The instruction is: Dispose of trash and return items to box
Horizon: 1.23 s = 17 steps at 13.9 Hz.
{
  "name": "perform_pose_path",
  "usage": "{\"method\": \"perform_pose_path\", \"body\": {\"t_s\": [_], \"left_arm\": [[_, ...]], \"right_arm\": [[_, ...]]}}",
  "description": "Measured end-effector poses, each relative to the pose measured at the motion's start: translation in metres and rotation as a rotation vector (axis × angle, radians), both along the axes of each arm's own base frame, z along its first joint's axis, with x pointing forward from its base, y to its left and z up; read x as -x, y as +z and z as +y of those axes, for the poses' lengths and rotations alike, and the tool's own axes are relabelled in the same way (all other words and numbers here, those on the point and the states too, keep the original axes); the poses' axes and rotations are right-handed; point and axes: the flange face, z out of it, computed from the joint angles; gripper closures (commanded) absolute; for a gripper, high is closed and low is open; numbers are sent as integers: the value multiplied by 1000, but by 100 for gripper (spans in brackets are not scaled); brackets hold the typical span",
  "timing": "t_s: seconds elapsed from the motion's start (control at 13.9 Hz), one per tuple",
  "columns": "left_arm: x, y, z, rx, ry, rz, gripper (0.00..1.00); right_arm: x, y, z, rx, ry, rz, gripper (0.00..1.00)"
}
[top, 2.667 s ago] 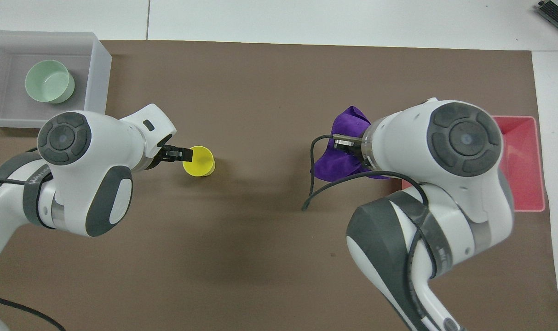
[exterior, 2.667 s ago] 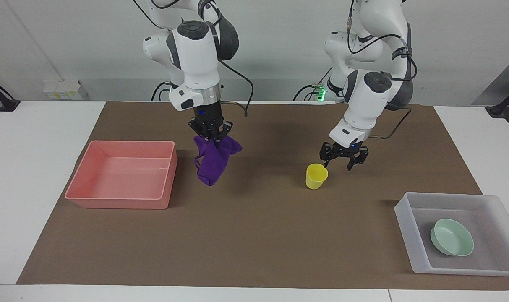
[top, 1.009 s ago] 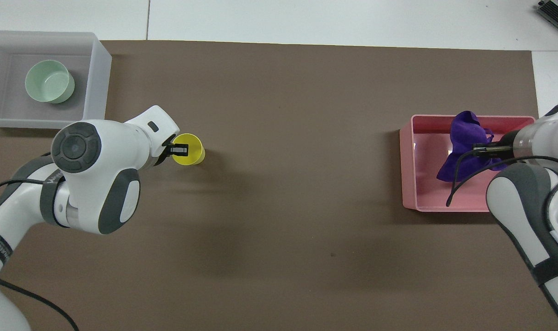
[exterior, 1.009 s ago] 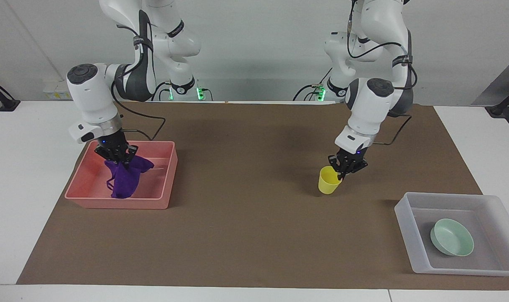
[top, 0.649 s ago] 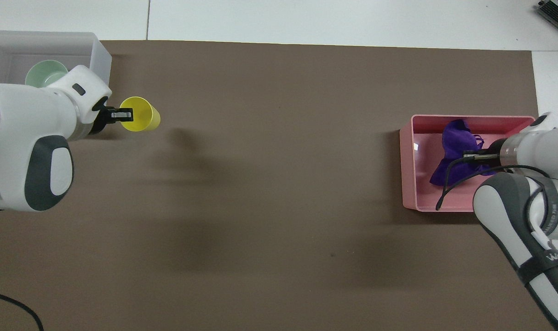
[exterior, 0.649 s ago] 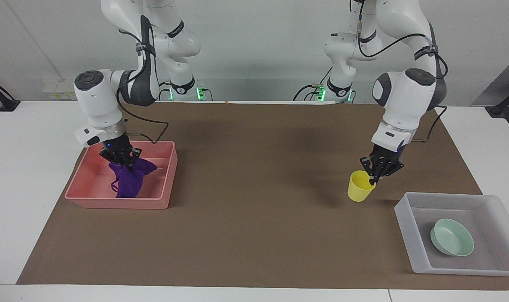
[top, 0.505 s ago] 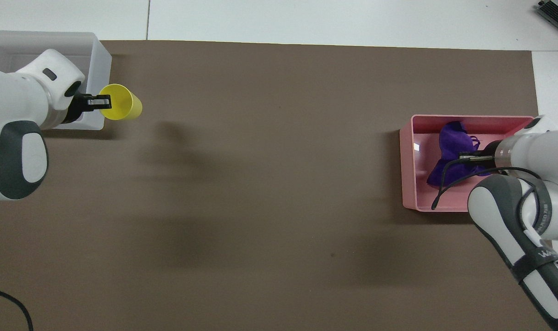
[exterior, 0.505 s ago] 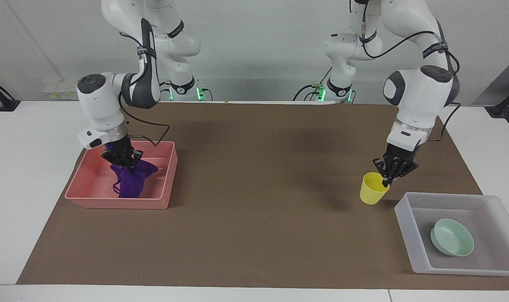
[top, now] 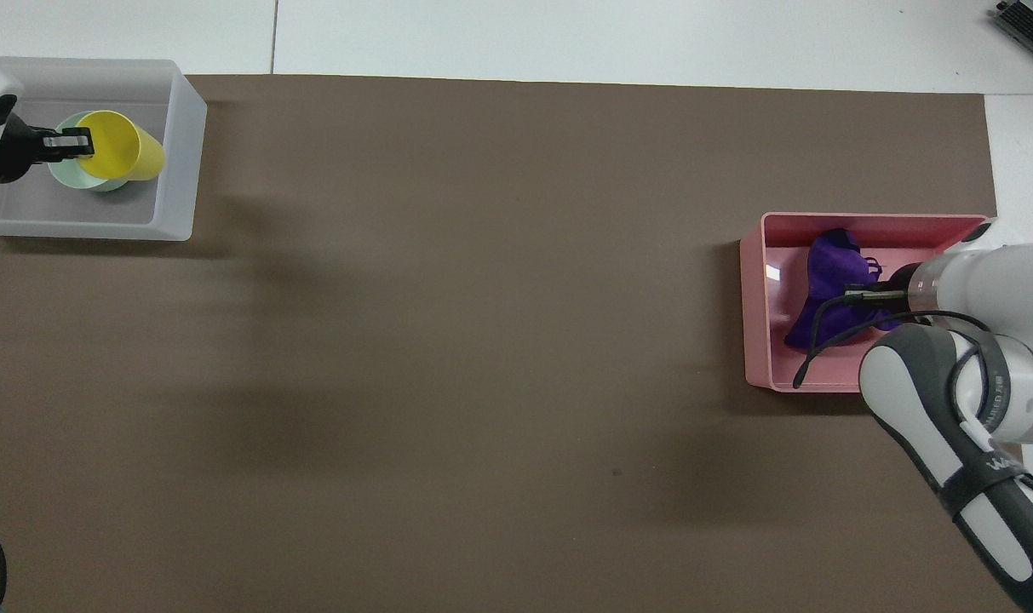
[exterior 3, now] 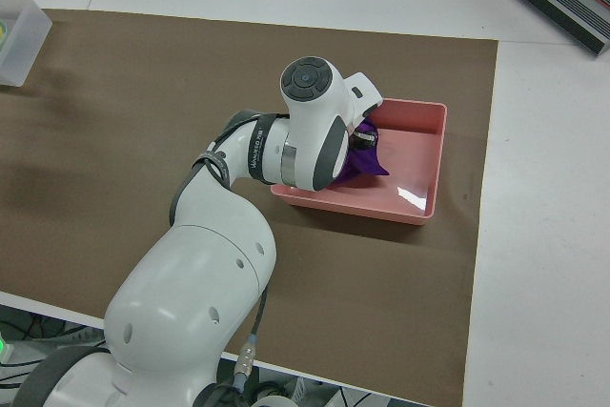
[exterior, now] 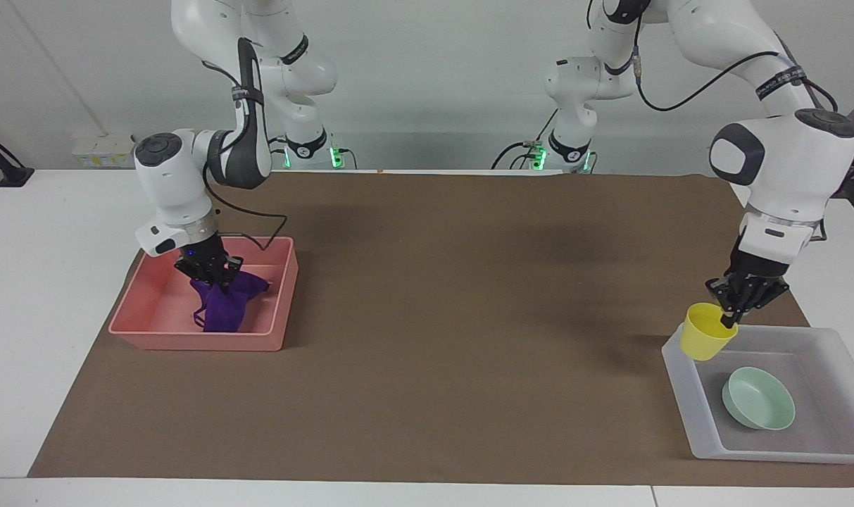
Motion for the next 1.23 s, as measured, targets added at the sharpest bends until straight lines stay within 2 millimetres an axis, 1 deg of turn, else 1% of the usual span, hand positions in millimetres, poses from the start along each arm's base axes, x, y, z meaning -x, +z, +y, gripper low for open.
{"method": "perform_pose_path", "body": {"t_s": [0.22, 0.43, 0.65, 0.79, 0.94, 1.01, 1.15, 1.23], "left_arm": [[-18, 1, 24, -14, 6, 5, 100], [-38, -9, 46, -21, 21, 26, 100], [-57, -27, 64, -23, 39, 48, 100], [-67, -49, 75, -23, 50, 65, 100], [-73, -69, 87, -22, 65, 81, 100], [-74, -75, 93, -21, 72, 87, 100], [-74, -84, 106, -20, 89, 97, 100], [-73, -87, 112, -19, 97, 102, 100]], "right_arm": [[0, 0, 2, -2, -7, -1, 0], [-4, 7, 5, -1, -1, -17, 0], [-9, 27, 12, 0, 9, -35, 0], [-13, 49, 16, -3, 3, -28, 0], [-15, 70, 28, -12, -16, -24, 0], [-15, 77, 38, -17, -30, -20, 0], [-13, 87, 60, -27, -56, -8, 0], [-12, 96, 68, -29, -64, 1, 0]]}}
